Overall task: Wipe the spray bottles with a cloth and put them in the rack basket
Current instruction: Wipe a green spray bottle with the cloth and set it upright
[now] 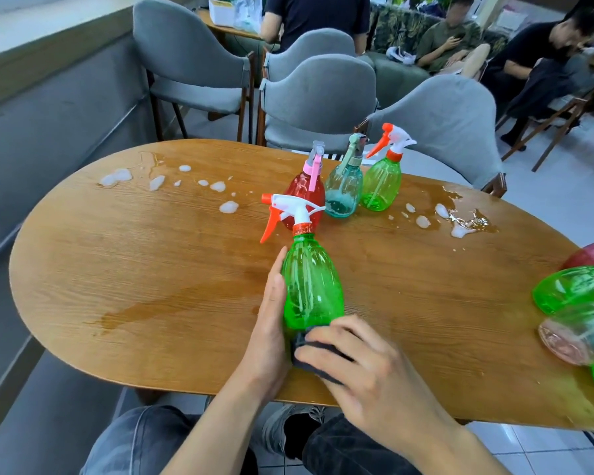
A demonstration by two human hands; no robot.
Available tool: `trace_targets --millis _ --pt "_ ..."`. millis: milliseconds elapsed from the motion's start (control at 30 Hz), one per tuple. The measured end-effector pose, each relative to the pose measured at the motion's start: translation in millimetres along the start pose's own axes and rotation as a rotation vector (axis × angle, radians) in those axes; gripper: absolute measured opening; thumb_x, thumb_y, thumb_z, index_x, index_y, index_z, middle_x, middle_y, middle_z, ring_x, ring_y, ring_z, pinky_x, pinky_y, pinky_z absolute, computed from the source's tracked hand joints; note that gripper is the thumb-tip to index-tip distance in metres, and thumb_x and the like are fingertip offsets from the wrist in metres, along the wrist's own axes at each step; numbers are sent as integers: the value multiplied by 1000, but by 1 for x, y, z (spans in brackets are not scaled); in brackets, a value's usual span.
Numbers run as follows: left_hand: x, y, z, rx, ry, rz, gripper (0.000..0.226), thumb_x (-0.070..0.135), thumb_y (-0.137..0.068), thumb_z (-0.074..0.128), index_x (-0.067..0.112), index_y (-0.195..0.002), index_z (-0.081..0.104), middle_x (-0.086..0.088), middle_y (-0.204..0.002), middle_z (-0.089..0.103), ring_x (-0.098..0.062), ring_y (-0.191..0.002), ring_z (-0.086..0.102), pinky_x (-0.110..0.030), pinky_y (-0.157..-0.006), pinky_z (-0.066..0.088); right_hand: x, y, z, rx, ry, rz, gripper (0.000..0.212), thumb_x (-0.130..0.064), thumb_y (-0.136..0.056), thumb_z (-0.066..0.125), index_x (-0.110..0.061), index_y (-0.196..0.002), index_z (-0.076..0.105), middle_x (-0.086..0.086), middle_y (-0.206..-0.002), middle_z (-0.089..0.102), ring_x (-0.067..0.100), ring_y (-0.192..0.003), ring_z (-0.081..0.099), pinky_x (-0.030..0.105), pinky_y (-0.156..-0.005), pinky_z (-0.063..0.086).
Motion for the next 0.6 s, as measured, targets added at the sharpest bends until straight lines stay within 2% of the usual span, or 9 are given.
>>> trace_targets --millis 100,167,233,300,367,433,500,567,600 --pt "-1 0 -3 33 -55 10 90 68 -82 80 37 -159 45 0 -151 63 -23 -139 60 -39 -106 53 16 12 -14 124 -278 183 22 -27 -98 74 -29 -120 73 -14 -120 67 12 -111 62 28 -94 50" --pt "-3 -1 -3 40 -7 6 90 59 -77 89 39 -154 50 -1 -145 67 -24 -133 65 -35 -96 58 35 19 -29 255 -436 394 31 -26 -91 81 -37 -116 67 -14 -113 70 13 -104 68 26 -87 53" --pt "-5 -2 -2 42 57 -14 72 46 -84 83 38 -149 53 -3 -141 69 -28 -125 70 -38 -84 61 54 24 -40 343 -557 578 48 -13 -83 87 -44 -107 58 -12 -109 72 11 -103 70 20 -83 54" --pt "-9 -4 -2 41 100 -43 58 36 -89 71 34 -145 55 -3 -135 72 -27 -115 73 -40 -71 62 69 22 -50 360 -429 631 55 0 -76 87 -39 -102 58 -14 -110 67 10 -104 67 17 -82 52" --pt "-12 -4 -1 28 100 -61 56 37 -90 66 30 -144 56 -1 -131 74 -22 -112 74 -41 -73 62 76 13 -55 340 -190 637 53 6 -73 85 -32 -103 62 -13 -113 59 11 -103 61 20 -83 50" --pt "-12 -3 0 9 60 -62 55 39 -91 66 32 -145 57 -1 -133 73 -24 -117 72 -52 -84 62 76 4 -53 342 -71 639 55 5 -73 84 -31 -109 64 -13 -114 56 14 -103 59 26 -84 52" --pt "-11 -3 0 -6 31 -51 55 40 -93 65 32 -146 56 -3 -137 71 -29 -120 70 -57 -85 61 73 -1 -48 375 -120 650 55 -1 -75 87 -31 -113 61 -15 -111 61 11 -104 62 28 -85 54" --pt "-11 -2 0 -4 53 -59 56 40 -94 63 31 -149 54 -5 -138 70 -30 -117 72 -50 -71 64 72 1 -42 456 -323 685 49 -7 -78 89 -30 -112 63 -17 -109 69 7 -105 67 23 -87 55" --pt "-11 -2 0 -4 58 -66 57 41 -94 63 31 -149 53 -5 -139 69 -30 -117 73 -50 -69 64 75 4 -39 510 -447 710 46 -7 -79 89 -28 -111 65 -16 -109 73 6 -107 69 19 -88 55"
Point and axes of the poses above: each hand's wrist, its own y-axis away from the middle knuckle, its own z-axis out of the palm, x = y × z, the point moved 8 cm from there along -y, towards the middle knuckle
